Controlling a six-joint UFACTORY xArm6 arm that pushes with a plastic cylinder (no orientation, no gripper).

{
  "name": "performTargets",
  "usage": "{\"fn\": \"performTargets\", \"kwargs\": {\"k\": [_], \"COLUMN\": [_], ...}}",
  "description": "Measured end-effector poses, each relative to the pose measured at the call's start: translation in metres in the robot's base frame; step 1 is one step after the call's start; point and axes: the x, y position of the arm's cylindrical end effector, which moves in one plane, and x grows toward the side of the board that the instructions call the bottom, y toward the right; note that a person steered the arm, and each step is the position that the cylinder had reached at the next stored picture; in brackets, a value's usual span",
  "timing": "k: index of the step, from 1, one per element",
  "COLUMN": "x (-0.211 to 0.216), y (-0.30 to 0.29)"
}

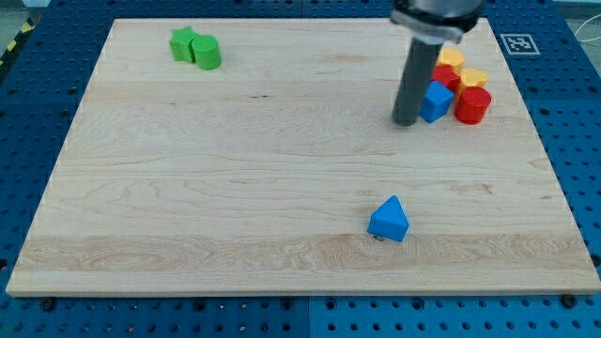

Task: Push the blue triangle towards the bottom right

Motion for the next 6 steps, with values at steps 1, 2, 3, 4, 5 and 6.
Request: {"fn": "performTargets", "kwargs": {"k": [1,2,3,4,5,6], "x": [0.037,0.078,0.106,0.107,0.139,0.163], "y": [-0.045,-0.072,-0.111,-0.148,-0.156,-0.138]}}
